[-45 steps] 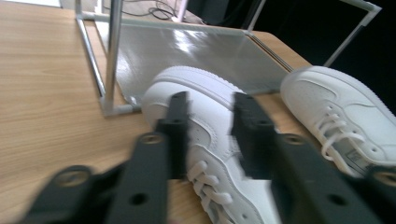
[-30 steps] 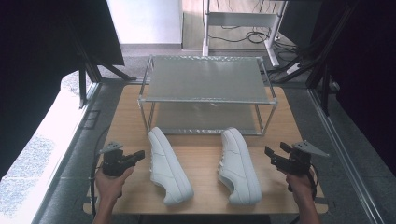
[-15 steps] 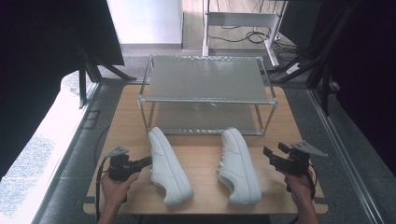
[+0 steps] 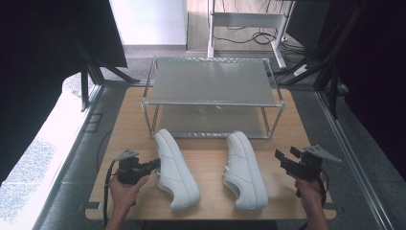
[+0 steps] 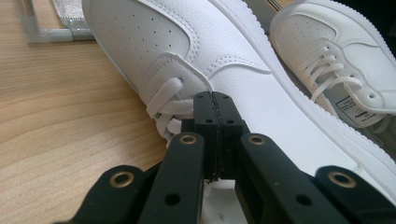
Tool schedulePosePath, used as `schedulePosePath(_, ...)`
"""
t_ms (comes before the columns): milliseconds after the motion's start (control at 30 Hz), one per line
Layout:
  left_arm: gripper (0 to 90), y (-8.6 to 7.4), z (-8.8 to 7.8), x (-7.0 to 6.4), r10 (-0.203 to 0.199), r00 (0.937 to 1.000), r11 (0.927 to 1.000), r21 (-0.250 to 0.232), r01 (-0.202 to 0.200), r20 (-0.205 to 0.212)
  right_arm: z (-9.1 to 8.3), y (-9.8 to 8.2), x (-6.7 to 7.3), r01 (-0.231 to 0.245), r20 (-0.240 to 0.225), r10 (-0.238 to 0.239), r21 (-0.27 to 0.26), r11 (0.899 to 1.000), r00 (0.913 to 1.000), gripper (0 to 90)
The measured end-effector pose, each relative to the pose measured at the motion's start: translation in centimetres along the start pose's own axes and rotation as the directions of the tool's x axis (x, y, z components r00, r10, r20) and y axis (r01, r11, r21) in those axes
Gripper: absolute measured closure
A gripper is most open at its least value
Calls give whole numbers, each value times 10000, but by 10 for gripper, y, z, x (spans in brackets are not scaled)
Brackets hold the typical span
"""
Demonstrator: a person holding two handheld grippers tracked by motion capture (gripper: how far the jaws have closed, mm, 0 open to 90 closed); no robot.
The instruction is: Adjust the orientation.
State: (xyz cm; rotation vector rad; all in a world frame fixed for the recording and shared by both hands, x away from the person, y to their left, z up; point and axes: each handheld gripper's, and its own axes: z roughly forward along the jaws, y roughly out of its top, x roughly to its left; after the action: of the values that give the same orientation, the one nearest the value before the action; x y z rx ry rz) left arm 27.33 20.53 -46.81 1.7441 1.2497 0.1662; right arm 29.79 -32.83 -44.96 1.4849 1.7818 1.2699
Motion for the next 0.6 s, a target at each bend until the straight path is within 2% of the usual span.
schedulePosePath(167, 900, 6, 3, -5, 95, 10000, 10000, -30, -95, 26, 0, -1, -4, -245, 120, 246, -35, 9997, 9996, 317)
schedulePosePath(300, 900, 14, 9, -11, 163, 9997, 9999, -47, -163, 154, 1, 0, -4, -536, 22, 536, -32, 9986, 9986, 318)
schedulePosePath(467, 900, 26, 21, -21, 151, 9992, 9998, -139, -146, 371, 1, 1, -3, -491, 50, 491, -50, 9988, 9988, 319)
schedulePosePath(533, 900, 28, 31, -25, 429, 9989, 9981, 443, -437, 180, 2, -1, -3, -529, 82, 529, 21, 9986, 9986, 319)
schedulePosePath(567, 900, 27, 39, -27, 454, 9963, 9982, 355, -481, 733, 2, -1, -3, -536, 98, 536, 20, 9986, 9985, 319)
schedulePosePath(600, 900, 28, 47, -32, 227, 9958, 9996, 148, -241, 886, 2, -2, -4, -529, 127, 528, 57, 9986, 9985, 319)
